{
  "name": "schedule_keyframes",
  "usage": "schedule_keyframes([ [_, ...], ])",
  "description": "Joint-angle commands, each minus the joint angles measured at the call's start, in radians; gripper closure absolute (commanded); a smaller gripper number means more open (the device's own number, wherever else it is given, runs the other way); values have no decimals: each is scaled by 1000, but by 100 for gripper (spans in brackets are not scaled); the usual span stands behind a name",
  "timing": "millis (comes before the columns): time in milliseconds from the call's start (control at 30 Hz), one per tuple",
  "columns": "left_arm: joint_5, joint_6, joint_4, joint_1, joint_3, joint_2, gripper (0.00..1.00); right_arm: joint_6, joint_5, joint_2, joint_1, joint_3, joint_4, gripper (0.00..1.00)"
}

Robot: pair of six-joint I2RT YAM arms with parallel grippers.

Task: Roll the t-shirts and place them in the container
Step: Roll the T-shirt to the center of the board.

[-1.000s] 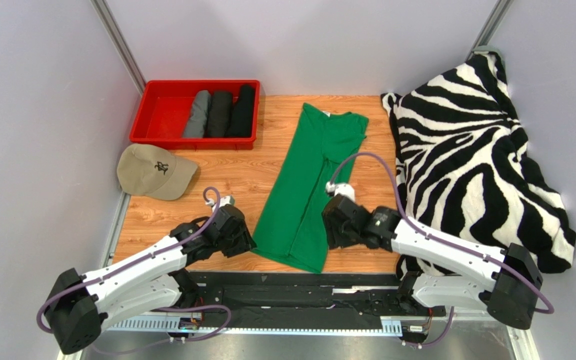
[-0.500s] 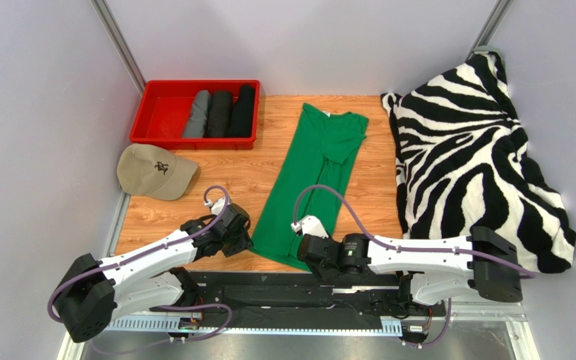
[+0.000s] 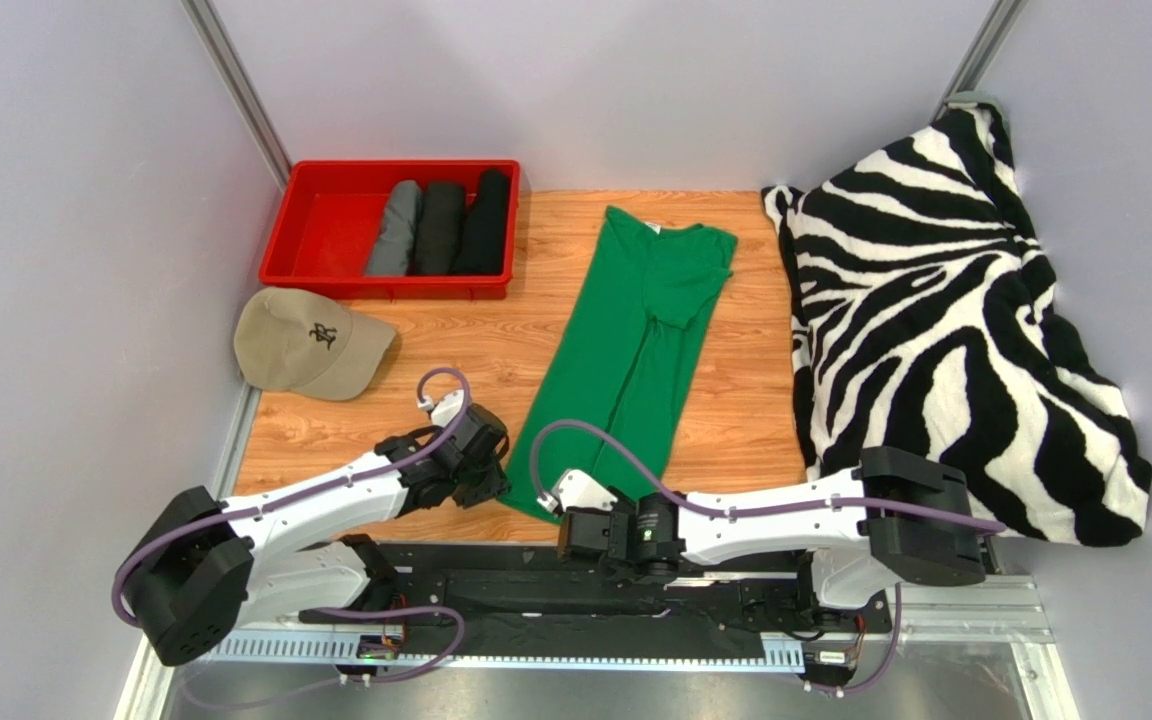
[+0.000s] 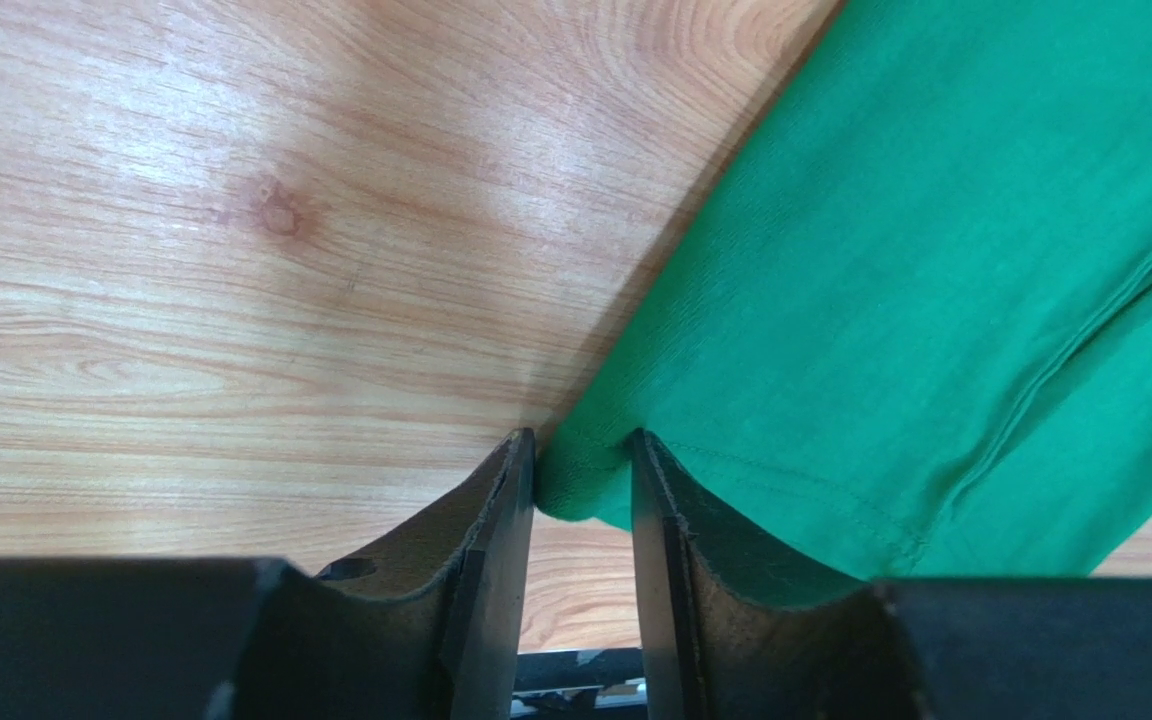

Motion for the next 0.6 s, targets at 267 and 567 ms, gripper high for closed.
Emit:
schedule_keyframes([
  [267,-27,9,41,2,2,30,71,-41,142,127,31,88,-29,56],
  [567,-41,32,30,4,22,44,82,-32,165,153,31,91,-33,66],
])
